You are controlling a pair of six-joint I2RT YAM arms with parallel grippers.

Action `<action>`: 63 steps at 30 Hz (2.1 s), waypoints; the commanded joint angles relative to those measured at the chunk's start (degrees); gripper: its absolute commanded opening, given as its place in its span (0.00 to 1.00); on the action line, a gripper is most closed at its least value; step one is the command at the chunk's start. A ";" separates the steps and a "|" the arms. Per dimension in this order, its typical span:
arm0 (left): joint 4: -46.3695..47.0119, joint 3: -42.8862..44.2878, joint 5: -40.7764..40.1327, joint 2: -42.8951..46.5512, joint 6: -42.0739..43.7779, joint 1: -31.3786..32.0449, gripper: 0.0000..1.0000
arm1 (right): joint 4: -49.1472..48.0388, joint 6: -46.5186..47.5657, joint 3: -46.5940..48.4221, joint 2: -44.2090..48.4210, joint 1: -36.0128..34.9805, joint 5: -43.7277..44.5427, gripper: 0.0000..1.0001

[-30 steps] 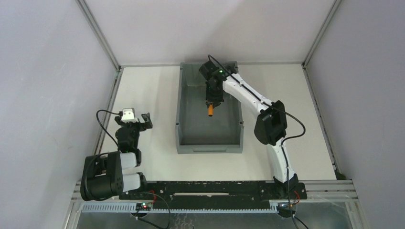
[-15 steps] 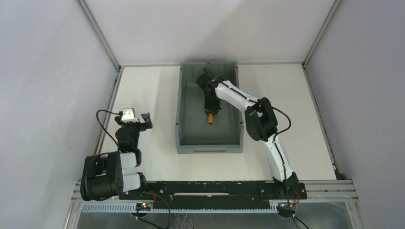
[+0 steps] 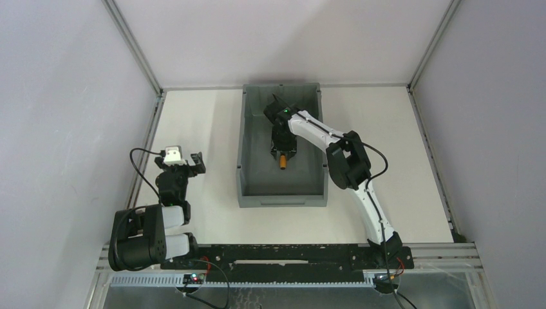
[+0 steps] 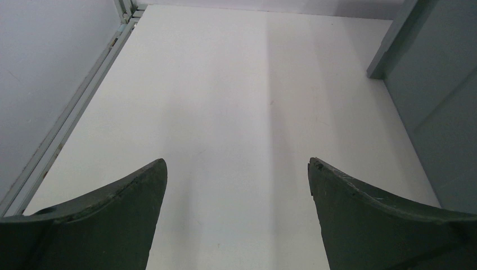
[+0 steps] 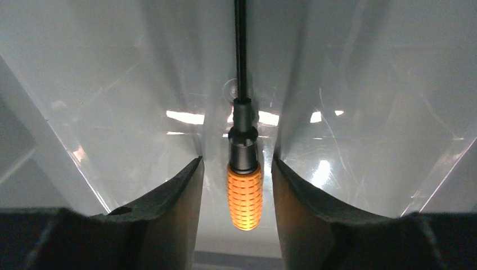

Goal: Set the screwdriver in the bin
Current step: Place the screwdriver in the bin, then reset both arms

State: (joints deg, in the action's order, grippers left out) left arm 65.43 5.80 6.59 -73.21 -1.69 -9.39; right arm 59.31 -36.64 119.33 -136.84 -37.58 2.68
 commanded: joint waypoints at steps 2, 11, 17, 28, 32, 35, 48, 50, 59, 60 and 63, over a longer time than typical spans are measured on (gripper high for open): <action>1.19 2.37 -0.24 0.79 -0.41 0.34 1.00 | 0.15 -0.26 1.87 1.04 0.38 -0.37 0.59; 1.19 2.38 -0.23 0.79 -0.38 0.33 1.00 | 1.98 3.20 7.55 7.36 1.50 0.12 0.68; 1.19 2.38 -0.22 0.79 -0.34 0.33 1.00 | 3.26 7.57 11.64 11.43 2.35 2.32 0.74; 1.19 2.42 -0.23 0.79 -0.39 0.32 1.00 | 4.56 15.41 16.15 21.58 5.61 9.31 0.90; 1.17 2.42 -0.20 0.81 -0.41 0.33 1.00 | 5.21 17.44 15.74 25.54 8.13 11.53 0.99; 1.19 2.38 -0.18 0.81 -0.39 0.33 1.00 | 5.44 18.85 14.48 28.61 10.84 12.60 1.00; 1.19 2.37 -0.20 0.94 -0.36 0.28 1.00 | -3.65 26.63 -7.99 46.86 24.53 11.83 1.00; 1.19 2.44 -0.20 0.84 -0.41 0.34 1.00 | -6.21 27.05 -12.98 50.17 27.05 10.54 1.00; 1.19 2.37 -0.18 0.79 -0.41 0.33 1.00 | -15.78 29.37 -33.87 63.45 36.35 6.01 1.00; 1.19 2.37 -0.17 0.81 -0.41 0.35 1.00 | -16.70 29.61 -36.17 64.93 37.02 5.42 1.00; 1.15 2.37 -0.18 0.81 -0.34 0.34 1.00 | -18.17 29.99 -41.55 68.52 39.58 4.33 1.00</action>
State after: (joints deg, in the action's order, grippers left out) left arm 65.43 5.80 6.59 -73.21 -1.69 -9.39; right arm 46.87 -8.58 82.54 -73.34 -0.43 9.67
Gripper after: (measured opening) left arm 0.996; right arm 0.993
